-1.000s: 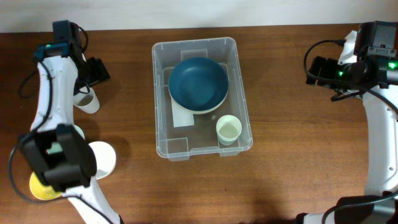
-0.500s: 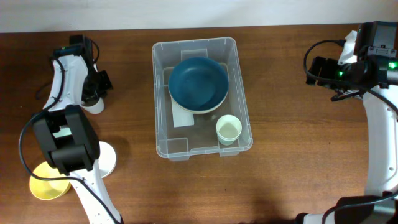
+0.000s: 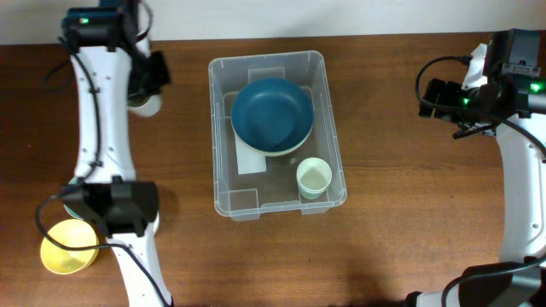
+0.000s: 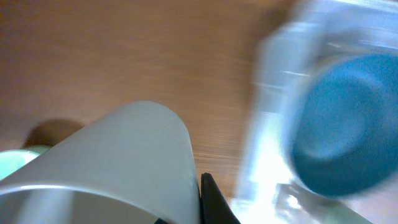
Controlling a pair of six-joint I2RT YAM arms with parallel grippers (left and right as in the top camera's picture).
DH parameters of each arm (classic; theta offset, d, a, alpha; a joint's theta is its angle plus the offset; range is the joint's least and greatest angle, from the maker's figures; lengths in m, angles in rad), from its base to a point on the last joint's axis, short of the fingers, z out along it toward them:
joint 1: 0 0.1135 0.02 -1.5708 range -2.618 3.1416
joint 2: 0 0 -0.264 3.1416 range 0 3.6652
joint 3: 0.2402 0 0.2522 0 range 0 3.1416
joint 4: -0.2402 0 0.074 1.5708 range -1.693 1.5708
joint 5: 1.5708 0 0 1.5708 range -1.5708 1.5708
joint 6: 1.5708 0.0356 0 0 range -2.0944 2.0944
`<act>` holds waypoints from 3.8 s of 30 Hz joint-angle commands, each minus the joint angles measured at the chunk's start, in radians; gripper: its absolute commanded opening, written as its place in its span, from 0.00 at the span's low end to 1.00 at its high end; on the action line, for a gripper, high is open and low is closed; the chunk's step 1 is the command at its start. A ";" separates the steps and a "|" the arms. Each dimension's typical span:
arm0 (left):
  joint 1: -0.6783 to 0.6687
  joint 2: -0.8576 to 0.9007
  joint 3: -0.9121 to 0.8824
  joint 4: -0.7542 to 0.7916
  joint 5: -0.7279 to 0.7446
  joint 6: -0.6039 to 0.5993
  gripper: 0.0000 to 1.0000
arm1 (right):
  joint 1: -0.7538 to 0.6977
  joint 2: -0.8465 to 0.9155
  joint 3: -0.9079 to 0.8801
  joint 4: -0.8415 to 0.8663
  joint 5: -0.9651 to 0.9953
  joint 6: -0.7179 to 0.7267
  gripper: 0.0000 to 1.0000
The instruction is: Pack container
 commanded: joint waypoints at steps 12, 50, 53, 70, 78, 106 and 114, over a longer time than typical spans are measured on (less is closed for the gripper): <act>-0.656 -0.122 0.041 -0.006 -0.166 -0.135 0.00 | 0.001 0.005 -0.003 -0.006 0.005 -0.003 0.99; -0.842 -0.121 -0.436 0.253 -0.007 -0.231 0.07 | -0.208 0.005 -0.003 -0.041 0.081 0.087 0.99; -0.842 -0.121 -0.436 0.251 -0.007 -0.231 0.43 | -0.208 0.005 -0.003 -0.041 0.081 0.087 0.99; -0.244 -0.568 -0.525 -0.009 -0.204 -0.266 0.66 | -0.208 0.005 -0.003 -0.045 0.081 0.087 0.99; 0.037 -0.717 -1.087 0.169 -0.241 -0.276 0.87 | -0.208 0.005 -0.003 -0.045 0.080 0.088 0.99; 0.140 -0.515 -1.579 0.709 -0.174 -0.219 0.01 | -0.208 0.005 -0.003 -0.050 0.080 0.088 0.99; -0.008 -0.764 -1.303 0.516 -0.165 -0.220 0.01 | -0.208 0.005 -0.003 -0.051 0.080 0.087 0.99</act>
